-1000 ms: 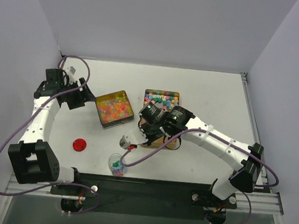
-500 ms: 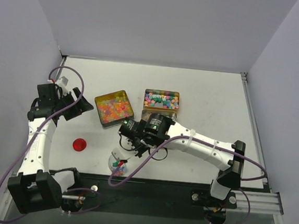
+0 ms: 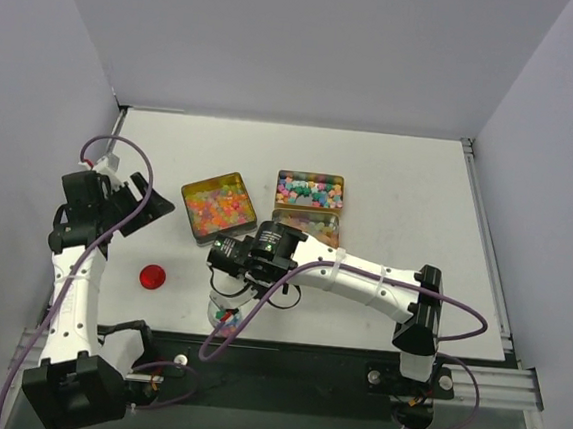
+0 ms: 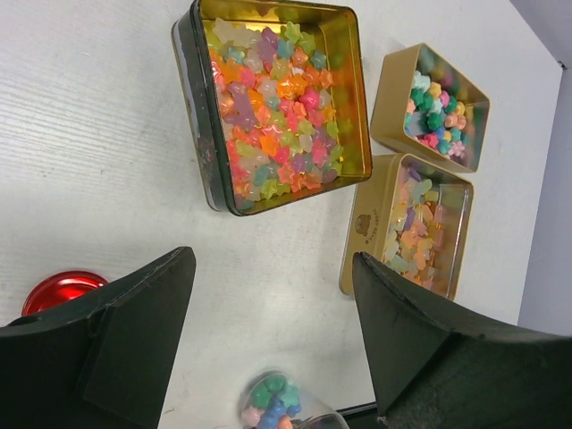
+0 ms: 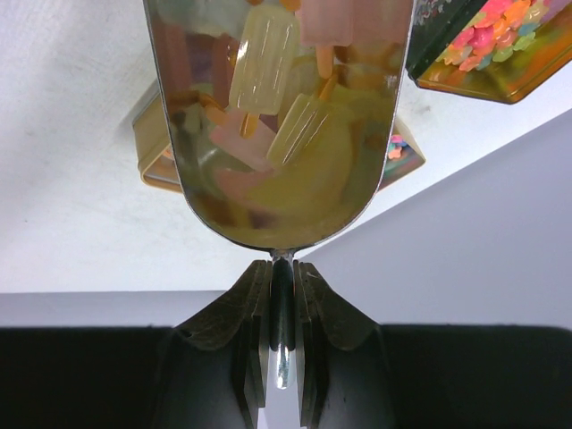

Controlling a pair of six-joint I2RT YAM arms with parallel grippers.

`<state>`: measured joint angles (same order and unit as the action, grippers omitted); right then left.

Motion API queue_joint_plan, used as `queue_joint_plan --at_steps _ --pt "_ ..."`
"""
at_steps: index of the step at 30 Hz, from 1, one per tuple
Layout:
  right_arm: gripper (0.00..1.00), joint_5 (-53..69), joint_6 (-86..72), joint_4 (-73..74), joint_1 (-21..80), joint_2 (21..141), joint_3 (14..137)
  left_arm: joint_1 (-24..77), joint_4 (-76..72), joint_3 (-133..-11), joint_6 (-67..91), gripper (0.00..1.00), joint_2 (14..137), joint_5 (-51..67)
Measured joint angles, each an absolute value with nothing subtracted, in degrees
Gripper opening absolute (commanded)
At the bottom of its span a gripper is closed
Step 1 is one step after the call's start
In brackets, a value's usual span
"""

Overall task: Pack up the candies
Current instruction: Place the fake candies in the packing bottle.

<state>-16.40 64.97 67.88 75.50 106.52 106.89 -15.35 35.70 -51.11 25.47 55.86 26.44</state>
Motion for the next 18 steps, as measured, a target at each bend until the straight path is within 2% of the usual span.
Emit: queue_joint_plan --at_steps 18 --pt "0.0 -21.9 66.6 71.7 77.6 109.9 110.9 -18.5 32.8 -47.0 28.1 0.83 48.7 27.6"
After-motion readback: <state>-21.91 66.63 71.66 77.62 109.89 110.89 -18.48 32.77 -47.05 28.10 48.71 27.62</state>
